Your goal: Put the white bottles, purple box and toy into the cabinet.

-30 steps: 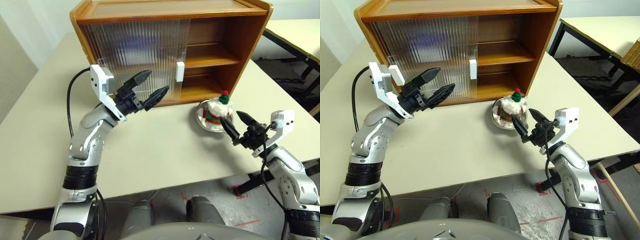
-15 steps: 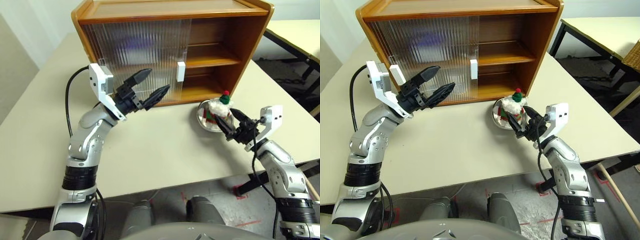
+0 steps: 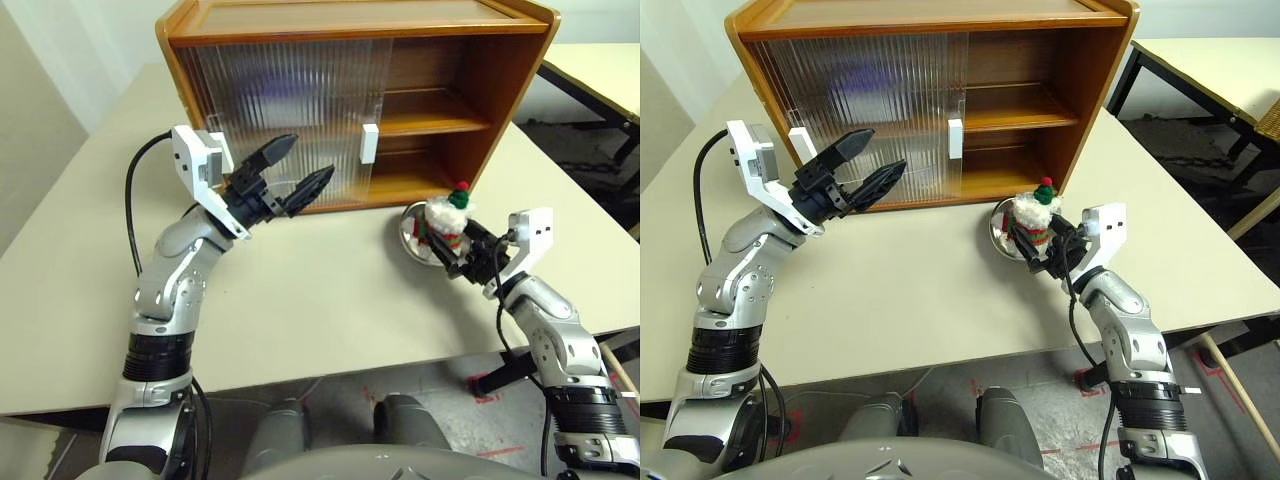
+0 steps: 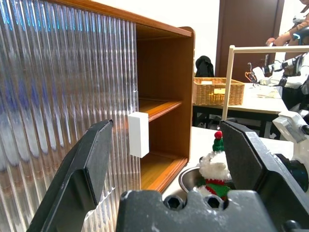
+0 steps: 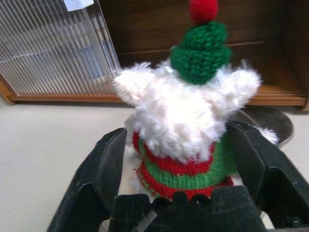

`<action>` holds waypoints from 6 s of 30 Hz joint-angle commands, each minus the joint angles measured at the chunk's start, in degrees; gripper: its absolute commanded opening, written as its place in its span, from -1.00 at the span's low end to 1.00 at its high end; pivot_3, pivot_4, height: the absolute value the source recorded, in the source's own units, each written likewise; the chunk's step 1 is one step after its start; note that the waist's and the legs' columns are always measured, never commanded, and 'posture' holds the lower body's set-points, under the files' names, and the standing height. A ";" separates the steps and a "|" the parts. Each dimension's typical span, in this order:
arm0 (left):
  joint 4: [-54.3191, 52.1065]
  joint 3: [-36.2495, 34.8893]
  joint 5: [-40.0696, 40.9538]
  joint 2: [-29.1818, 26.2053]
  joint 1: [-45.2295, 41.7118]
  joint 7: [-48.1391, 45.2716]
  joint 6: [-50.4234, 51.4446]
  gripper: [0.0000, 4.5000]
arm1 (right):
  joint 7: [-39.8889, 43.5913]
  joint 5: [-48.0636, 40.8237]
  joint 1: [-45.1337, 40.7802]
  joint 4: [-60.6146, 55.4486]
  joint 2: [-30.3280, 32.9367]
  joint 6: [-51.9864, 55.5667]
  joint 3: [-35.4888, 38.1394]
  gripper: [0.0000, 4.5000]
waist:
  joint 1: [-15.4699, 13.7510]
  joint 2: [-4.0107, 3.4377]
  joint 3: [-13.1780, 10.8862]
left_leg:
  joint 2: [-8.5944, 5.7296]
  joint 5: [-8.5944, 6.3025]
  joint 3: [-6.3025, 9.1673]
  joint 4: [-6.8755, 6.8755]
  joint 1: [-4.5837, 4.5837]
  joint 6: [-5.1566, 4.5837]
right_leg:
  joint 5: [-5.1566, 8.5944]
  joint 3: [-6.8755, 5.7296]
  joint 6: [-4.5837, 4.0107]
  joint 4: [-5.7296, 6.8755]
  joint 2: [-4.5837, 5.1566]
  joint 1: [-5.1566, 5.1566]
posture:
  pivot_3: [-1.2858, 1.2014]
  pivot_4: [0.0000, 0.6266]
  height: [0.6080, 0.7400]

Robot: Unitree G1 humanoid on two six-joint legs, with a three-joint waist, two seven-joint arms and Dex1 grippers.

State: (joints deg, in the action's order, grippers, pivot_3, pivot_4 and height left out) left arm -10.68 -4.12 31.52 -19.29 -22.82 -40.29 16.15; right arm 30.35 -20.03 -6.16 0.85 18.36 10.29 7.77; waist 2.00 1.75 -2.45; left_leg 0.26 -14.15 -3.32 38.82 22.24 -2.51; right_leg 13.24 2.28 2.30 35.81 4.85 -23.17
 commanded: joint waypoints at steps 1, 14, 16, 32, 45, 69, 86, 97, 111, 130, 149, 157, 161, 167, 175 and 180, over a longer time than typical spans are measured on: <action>-0.81 -0.21 0.23 -0.37 0.13 0.05 0.33 1.00 | -0.60 0.72 -0.20 0.97 0.42 0.47 0.19 0.40 | 0.00 0.00 0.00 | 0.00 0.00 0.00 0.00 0.00 0.00 | 0.00 0.00 0.00 0.00 0.00 0.00 | 0.03 -1.00 1.00; 0.23 0.29 0.16 0.09 -0.62 -0.44 0.09 1.00 | -1.74 -0.32 0.10 -2.20 1.55 2.02 1.07 -0.91 | 0.08 0.00 0.00 | 0.00 0.01 0.00 0.01 0.00 -0.01 | 0.00 0.00 0.00 0.00 0.00 0.00 | 0.02 -1.00 1.00; 0.57 0.49 0.08 0.38 -0.98 -0.44 -0.04 1.00 | -2.44 -1.26 -1.06 -4.69 2.20 3.59 1.86 -0.91 | 0.08 0.00 0.00 | 0.00 0.01 0.00 0.01 0.00 -0.01 | 0.00 0.00 0.00 0.00 0.00 0.00 | 0.01 -1.00 1.00; 1.18 0.75 -0.48 1.32 -0.94 -0.13 -0.79 1.00 | -3.06 -2.66 -21.73 -2.01 7.50 8.85 3.72 -0.91 | 0.19 0.00 0.00 | 0.04 0.13 -0.07 0.06 0.01 -0.23 | -0.07 0.05 -0.04 -0.02 -0.06 -0.01 | 0.02 -1.00 1.00; -0.67 0.42 -0.36 0.53 0.89 0.00 -0.99 1.00 | 0.78 0.67 -34.19 10.38 10.00 3.47 2.58 -0.91 | 0.14 -0.01 -0.01 | 0.08 0.16 -0.08 0.04 0.04 -0.27 | -0.12 0.07 -0.16 0.00 -0.08 -0.04 | 0.04 -1.00 1.00; -2.83 0.23 0.13 0.28 2.03 1.56 0.18 1.00 | 3.42 11.37 -59.27 57.81 4.53 -16.70 -1.04 -0.91 | 0.21 -0.03 -0.02 | 0.20 0.16 -0.22 -0.01 0.05 -0.27 | -0.22 0.13 -0.30 0.00 -0.12 -0.11 | 0.06 -1.00 1.00; -3.61 0.40 0.45 0.67 2.75 2.19 0.74 1.00 | -0.62 18.17 -66.37 69.43 4.57 -18.75 -2.55 0.51 | 0.22 -0.05 -0.02 | 0.24 0.09 -0.28 -0.03 0.03 -0.15 | -0.26 0.09 -0.40 0.01 -0.12 -0.13 | 0.06 -1.00 1.00; -2.96 1.04 0.71 1.18 2.38 1.58 1.10 1.00 | -0.27 16.97 -68.11 64.51 6.16 -19.95 -1.00 0.98 | 0.48 -0.11 -0.05 | 0.27 0.13 -0.29 -0.12 0.03 -0.22 | -0.25 0.09 -0.42 0.00 -0.14 -0.18 | 0.04 -1.00 1.00; -2.02 1.52 0.46 2.11 2.67 0.77 0.44 1.00 | 2.33 1.64 -33.87 4.42 6.42 6.48 3.82 0.98 | 0.11 -0.12 -0.04 | 0.30 0.12 -0.24 -0.19 0.08 -0.22 | -0.27 0.04 -0.37 0.00 -0.13 -0.19 | 0.01 -1.00 1.00; -0.18 0.75 0.53 1.19 1.07 -1.34 0.87 1.00 | -8.18 -36.26 2.24 -18.67 0.20 33.45 24.33 0.98 | 1.02 -0.07 -0.01 | 0.41 -0.02 -0.49 0.05 -0.01 0.03 | 0.00 0.22 -0.36 -0.07 -0.25 -0.10 | -0.02 -1.00 1.00; -2.19 0.13 0.82 0.02 1.87 -0.23 2.01 1.00 | -22.29 -70.10 11.12 -6.66 -3.90 43.12 25.92 0.98 | 1.56 -0.12 -0.02 | 0.52 -0.04 -0.47 -0.02 0.03 0.05 | 0.08 0.30 -0.49 -0.28 -0.35 -0.09 | 0.02 -0.98 1.00; -3.05 -0.17 0.67 -0.57 1.71 0.46 2.32 1.00 | -30.00 -75.09 9.80 -9.19 -5.41 40.12 23.49 0.98 | 1.46 -0.12 -0.03 | 0.52 -0.04 -0.47 -0.15 0.04 0.06 | 0.08 0.32 -0.49 -0.36 -0.35 -0.10 | 0.03 -0.96 1.00; -3.27 -0.60 0.74 -0.84 1.68 0.79 2.29 1.00 | -34.33 -77.02 10.10 -11.72 -6.23 38.70 21.63 0.98 | 1.15 -0.10 -0.05 | 0.52 -0.04 -0.46 -0.21 0.04 0.05 | 0.08 0.32 -0.46 -0.39 -0.35 -0.11 | 0.04 -0.95 1.00; -3.65 -0.84 0.85 -0.99 2.27 0.88 2.37 1.00 | -36.68 -78.87 11.67 -14.46 -5.63 36.88 20.65 0.98 | 0.10 -0.10 -0.05 | 0.51 -0.03 -0.48 -0.49 0.02 0.04 | 0.08 0.33 -0.39 -0.54 -0.35 -0.13 | 0.04 -0.95 1.00; -2.98 -0.28 0.76 -0.47 2.02 0.88 1.92 1.00 | -36.75 -81.01 13.76 -15.44 -2.05 35.21 21.82 0.98 | 0.03 -0.09 -0.05 | 0.51 0.09 -0.48 -0.70 0.03 -0.18 | 0.10 0.31 -0.18 -0.59 -0.34 -0.16 | 0.03 -0.96 1.00; -2.34 -0.04 0.49 -0.06 1.47 0.79 1.60 1.00 | -34.66 -80.74 15.59 -13.62 0.10 35.22 22.51 0.98 | 0.03 -0.08 -0.05 | 0.51 0.09 -0.48 -0.71 0.02 -0.18 | 0.12 0.31 -0.22 -0.60 -0.35 -0.15 | 0.03 -0.96 1.00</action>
State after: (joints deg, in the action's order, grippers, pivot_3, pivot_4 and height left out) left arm -13.03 -4.53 31.90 -19.28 -21.16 -39.31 18.00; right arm -5.10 -100.30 8.59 -14.04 18.02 46.27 29.95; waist 2.03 1.66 -2.51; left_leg 0.76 -14.06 -3.80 38.12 22.26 -2.69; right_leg 13.37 2.58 2.07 35.21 4.50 -23.32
